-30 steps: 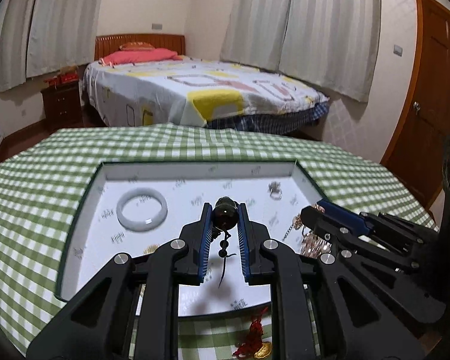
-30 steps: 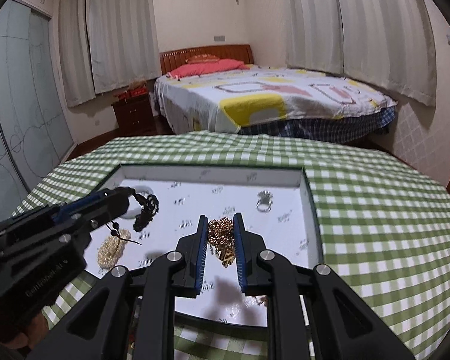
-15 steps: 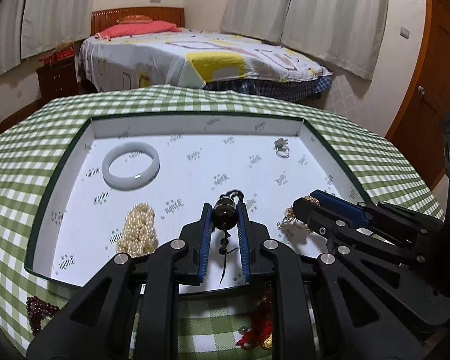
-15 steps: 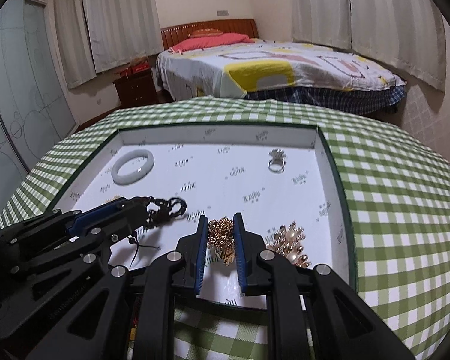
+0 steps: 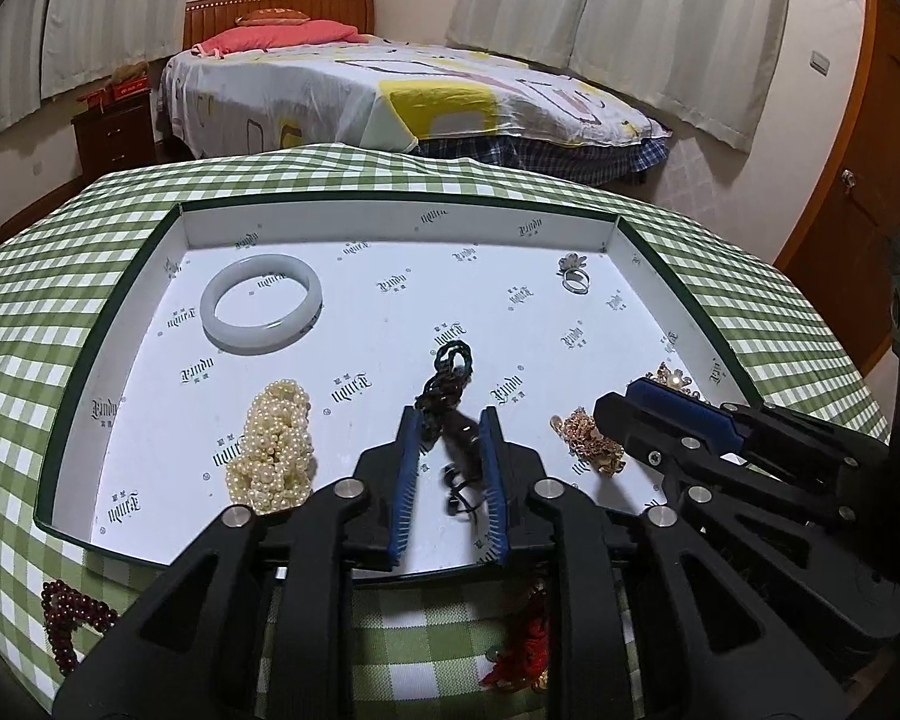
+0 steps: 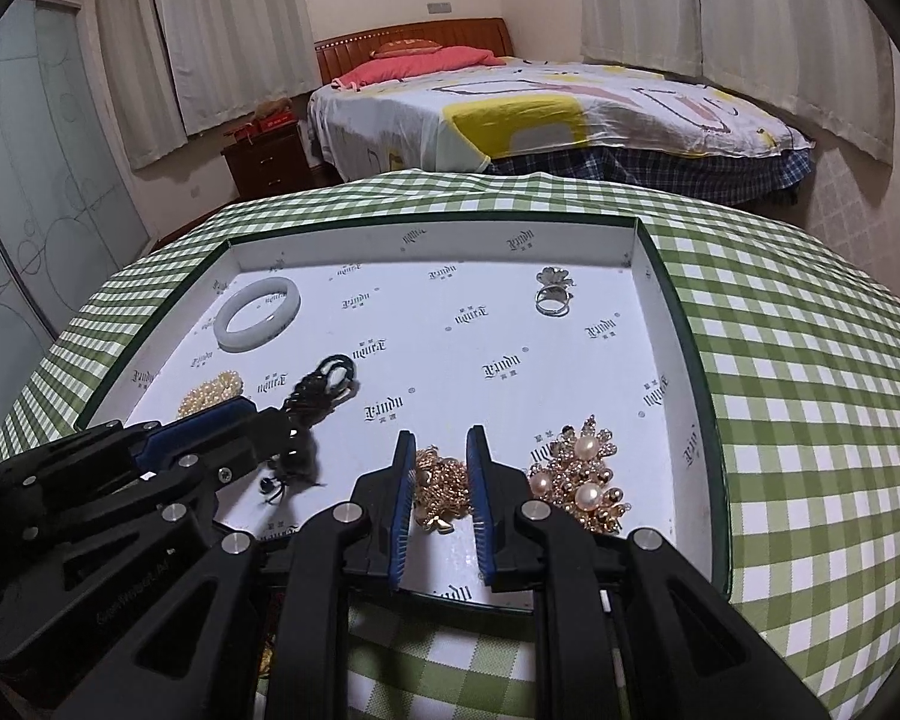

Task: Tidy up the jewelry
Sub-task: 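Lower the black pendant and gold chain brooch into the box, open both tools, then move the left tool to the dark red bead bracelet while the right tool moves to the silver brooch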

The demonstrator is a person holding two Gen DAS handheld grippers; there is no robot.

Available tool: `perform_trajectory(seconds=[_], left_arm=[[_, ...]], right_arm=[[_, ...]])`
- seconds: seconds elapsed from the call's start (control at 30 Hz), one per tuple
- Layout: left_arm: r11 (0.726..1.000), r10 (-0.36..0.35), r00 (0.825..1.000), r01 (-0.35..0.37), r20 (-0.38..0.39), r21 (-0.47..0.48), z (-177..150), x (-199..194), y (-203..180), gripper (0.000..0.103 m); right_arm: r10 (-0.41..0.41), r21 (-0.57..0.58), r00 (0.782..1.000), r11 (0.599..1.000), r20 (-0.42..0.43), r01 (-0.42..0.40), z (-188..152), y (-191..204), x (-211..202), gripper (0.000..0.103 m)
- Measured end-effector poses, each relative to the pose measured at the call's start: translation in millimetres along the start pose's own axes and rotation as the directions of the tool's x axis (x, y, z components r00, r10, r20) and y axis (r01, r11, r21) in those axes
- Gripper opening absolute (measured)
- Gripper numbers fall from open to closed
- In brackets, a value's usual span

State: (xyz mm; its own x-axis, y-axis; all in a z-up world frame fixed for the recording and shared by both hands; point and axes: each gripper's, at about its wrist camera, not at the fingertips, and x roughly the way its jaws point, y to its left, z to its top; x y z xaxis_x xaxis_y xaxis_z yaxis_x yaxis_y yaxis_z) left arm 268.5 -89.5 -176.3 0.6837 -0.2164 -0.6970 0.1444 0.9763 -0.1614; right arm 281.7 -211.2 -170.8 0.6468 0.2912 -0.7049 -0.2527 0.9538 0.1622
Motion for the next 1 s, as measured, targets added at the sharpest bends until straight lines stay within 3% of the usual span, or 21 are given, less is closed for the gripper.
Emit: perform_trajectory(seconds=[0.13,0.2,0.53,0.87,1.0], left_arm=[[1.0,0.005,1.0,-0.005,0.011,-0.003,0,-5,1,0.03],[1.0,0.007,1.0,-0.007,0.021,-0.008,1,-10,2,0.037],[1.0,0.019,0.992,-0.018,0.127,-0.011,0,-55,7,0.049],[0.998,0.055,0.973,-0.055,0.223,-0.006,-26,-104,9,0.057],[0.997,0.072,0.972,-0.071,0.225,-0.013,-42,-117,14,0.058]], right_arm=[[-0.004,0.005,1.0,1.0,0.015,0.004,0,-1,-4,0.021],[-0.004,0.01,1.0,1.0,0.028,0.004,0,-2,-9,0.021],[-0.02,0.018,0.992,1.0,0.128,0.018,1,3,-51,0.021],[-0.048,0.024,0.983,0.999,0.179,0.045,-21,7,-83,0.025],[-0.052,0.022,0.983,0.999,0.177,0.049,-36,10,-91,0.027]])
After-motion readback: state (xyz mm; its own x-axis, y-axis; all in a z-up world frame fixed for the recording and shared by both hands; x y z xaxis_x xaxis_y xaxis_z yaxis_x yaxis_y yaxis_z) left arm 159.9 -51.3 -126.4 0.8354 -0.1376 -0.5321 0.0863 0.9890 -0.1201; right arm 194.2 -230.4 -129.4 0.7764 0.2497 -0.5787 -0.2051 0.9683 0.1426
